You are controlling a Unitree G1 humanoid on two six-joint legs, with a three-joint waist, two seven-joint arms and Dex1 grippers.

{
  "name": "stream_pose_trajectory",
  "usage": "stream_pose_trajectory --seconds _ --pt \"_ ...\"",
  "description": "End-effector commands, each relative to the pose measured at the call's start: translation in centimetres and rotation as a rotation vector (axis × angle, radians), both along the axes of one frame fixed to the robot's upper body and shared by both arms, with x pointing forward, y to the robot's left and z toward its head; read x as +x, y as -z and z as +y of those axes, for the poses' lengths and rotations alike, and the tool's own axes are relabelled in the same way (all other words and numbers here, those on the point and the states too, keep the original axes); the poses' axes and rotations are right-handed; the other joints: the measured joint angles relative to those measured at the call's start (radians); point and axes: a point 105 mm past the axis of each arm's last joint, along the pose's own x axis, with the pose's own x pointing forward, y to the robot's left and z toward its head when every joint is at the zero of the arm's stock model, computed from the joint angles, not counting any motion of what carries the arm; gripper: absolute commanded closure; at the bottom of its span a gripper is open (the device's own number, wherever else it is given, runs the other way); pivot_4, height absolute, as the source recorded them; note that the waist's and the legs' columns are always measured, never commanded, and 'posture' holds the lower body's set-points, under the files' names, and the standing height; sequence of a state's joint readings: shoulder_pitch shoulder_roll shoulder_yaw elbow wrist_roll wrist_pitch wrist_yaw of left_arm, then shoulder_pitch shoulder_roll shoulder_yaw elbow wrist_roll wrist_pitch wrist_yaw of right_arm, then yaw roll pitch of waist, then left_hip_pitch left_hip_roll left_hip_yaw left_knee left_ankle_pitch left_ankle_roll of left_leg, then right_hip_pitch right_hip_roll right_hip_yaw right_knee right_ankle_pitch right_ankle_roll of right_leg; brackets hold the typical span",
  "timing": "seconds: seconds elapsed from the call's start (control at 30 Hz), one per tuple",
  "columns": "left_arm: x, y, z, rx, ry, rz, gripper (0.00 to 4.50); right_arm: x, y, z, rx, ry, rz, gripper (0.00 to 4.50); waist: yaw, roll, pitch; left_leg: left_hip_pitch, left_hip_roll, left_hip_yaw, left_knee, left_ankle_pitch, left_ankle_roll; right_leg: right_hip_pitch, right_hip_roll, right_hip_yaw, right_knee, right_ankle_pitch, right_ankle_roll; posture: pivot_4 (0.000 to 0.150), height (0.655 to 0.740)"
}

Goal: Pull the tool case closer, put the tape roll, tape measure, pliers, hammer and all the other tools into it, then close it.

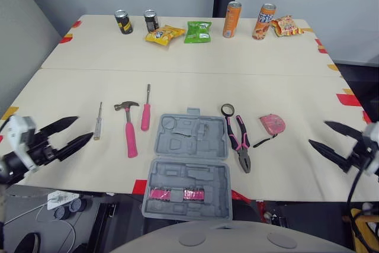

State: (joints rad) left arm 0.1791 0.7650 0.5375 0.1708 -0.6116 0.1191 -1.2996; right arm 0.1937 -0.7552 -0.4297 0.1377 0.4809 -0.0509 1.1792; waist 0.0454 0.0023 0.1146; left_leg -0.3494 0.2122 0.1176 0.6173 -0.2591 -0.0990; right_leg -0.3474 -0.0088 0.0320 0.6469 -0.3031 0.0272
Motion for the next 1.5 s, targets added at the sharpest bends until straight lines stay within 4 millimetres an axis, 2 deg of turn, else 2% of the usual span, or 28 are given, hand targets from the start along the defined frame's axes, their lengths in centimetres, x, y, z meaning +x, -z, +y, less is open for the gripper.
stream_pose_trajectory --seconds 0.03,0.2,0.27,0.4,0.57,0.67,0.8,0.93,1.23,1.5 --pt "0.4 -1.8 -3.6 -0.010 0.159 -0.052 0.00 2.0 -1.5 2.7 -0.125 -0.142 -0.010 0.02 0.002 0.000 0.000 0.000 0.000 0.000 0.000 0.000 -0.001 0.000 0.000 0.000 0.000 0.000 0.000 0.150 0.7385" --pt "-0.2 -2.7 -6.8 0.011 0.367 -0.076 0.00 6.1 -2.8 7.0 -0.397 -0.386 -0.024 0.02 -0.002 0.001 0.001 -0.001 -0.001 0.001 0.000 0.003 -0.005 -0.001 0.001 0.001 0.001 0.000 0.000 0.150 0.7385" --pt "-0.6 -2.7 -7.3 0.019 0.419 -0.066 0.00 7.1 -3.0 7.8 -0.468 -0.444 -0.015 0.02 -0.001 0.001 0.001 -0.001 -0.001 0.001 0.001 0.003 -0.005 -0.002 0.002 0.001 0.002 0.000 0.000 0.150 0.7385" --pt "-0.6 -3.2 -8.0 0.024 0.467 -0.088 0.00 8.7 -3.3 10.7 -0.612 -0.626 0.005 0.02 0.005 0.000 0.002 -0.002 -0.001 0.001 0.001 0.003 -0.006 -0.003 0.003 0.001 0.002 0.000 0.000 0.150 0.7385" --pt "-1.0 -3.3 -8.4 0.061 0.500 -0.092 0.00 10.3 -3.1 12.8 -0.757 -0.700 0.015 0.02 0.014 0.000 0.002 -0.003 0.000 0.001 0.004 0.003 -0.007 -0.004 0.003 0.000 0.007 0.000 0.000 0.150 0.7385" --pt "-2.0 -3.6 -8.6 0.061 0.524 -0.082 0.00 10.5 -2.8 14.1 -0.870 -0.772 0.024 0.02 0.014 0.000 0.002 -0.004 0.000 0.001 0.005 0.003 -0.009 -0.005 0.003 0.001 0.008 0.000 0.000 0.150 0.7385" --pt "-2.7 -3.7 -8.7 0.054 0.544 -0.060 0.00 10.7 -2.5 14.6 -0.939 -0.798 0.056 0.02 0.013 0.000 0.002 -0.004 0.000 0.002 0.005 0.003 -0.009 -0.007 0.003 0.002 0.008 0.000 0.000 0.150 0.7385" --pt "-2.9 -4.6 -8.9 0.037 0.565 -0.079 0.00 11.3 -2.7 16.3 -0.979 -0.799 0.046 0.02 0.009 0.000 0.002 -0.003 0.000 0.004 0.005 0.003 -0.009 -0.010 0.004 0.004 0.009 0.000 0.000 0.150 0.7385" --pt "-2.9 -6.1 -8.9 0.022 0.586 -0.120 0.00 11.5 -1.9 17.9 -1.039 -0.783 0.061 0.02 0.009 0.000 0.002 -0.003 0.001 0.005 0.005 0.004 -0.010 -0.010 0.004 0.005 0.013 0.000 0.000 0.150 0.7385" --pt "-2.7 -6.7 -9.2 0.009 0.597 -0.140 0.00 10.4 -0.4 18.5 -1.070 -0.800 0.086 0.02 0.010 0.000 0.002 -0.003 0.001 0.005 0.005 0.004 -0.010 -0.011 0.005 0.006 0.014 0.000 0.000 0.150 0.7385"
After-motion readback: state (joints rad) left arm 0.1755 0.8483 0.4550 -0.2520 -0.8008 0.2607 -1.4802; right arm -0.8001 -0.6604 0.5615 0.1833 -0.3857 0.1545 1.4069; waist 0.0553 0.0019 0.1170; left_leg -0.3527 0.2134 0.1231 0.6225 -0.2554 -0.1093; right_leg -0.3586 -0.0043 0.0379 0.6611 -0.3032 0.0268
